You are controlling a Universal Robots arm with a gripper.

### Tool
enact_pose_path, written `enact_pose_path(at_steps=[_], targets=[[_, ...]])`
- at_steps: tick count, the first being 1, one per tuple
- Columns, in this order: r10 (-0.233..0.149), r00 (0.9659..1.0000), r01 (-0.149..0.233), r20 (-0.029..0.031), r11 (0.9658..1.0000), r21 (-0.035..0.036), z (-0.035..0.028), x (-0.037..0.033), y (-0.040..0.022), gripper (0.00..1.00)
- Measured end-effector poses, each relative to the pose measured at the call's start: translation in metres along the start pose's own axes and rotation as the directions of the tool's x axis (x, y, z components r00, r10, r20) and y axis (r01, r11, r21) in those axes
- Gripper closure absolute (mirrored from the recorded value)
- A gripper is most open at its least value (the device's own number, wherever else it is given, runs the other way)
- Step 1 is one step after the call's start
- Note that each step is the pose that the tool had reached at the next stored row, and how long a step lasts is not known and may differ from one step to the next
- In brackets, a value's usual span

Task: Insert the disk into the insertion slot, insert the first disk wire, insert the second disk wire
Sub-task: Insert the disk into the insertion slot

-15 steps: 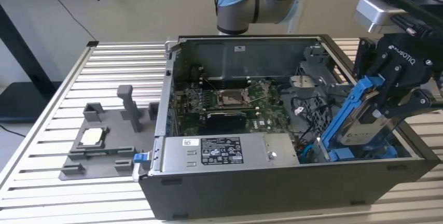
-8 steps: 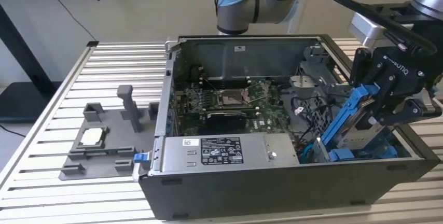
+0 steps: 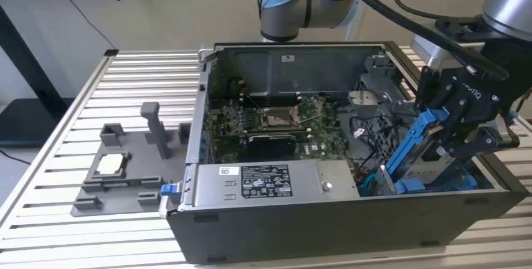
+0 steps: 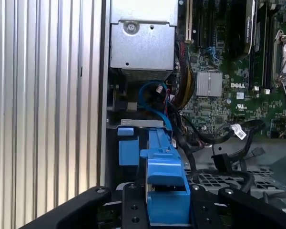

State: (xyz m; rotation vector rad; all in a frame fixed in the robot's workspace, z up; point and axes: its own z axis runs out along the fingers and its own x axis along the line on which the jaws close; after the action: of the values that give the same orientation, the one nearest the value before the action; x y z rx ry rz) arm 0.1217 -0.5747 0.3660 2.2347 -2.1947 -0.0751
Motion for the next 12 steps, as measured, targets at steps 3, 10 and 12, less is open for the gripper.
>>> enact_pose_path(at_steps=[3, 10, 12], targets=[[0.000, 1.0000, 0.000, -0.0002, 1.0000, 0.0000, 0.0050, -0.0014, 0.0008, 0.67], [-0.001, 1.0000, 0.001, -0.0010, 1.0000, -0.0002, 0.0054, -0.0014, 0.0011, 0.67], [-0.001, 1.0000, 0.001, -0.0017, 1.0000, -0.0002, 0.0054, -0.0014, 0.0011, 0.60]])
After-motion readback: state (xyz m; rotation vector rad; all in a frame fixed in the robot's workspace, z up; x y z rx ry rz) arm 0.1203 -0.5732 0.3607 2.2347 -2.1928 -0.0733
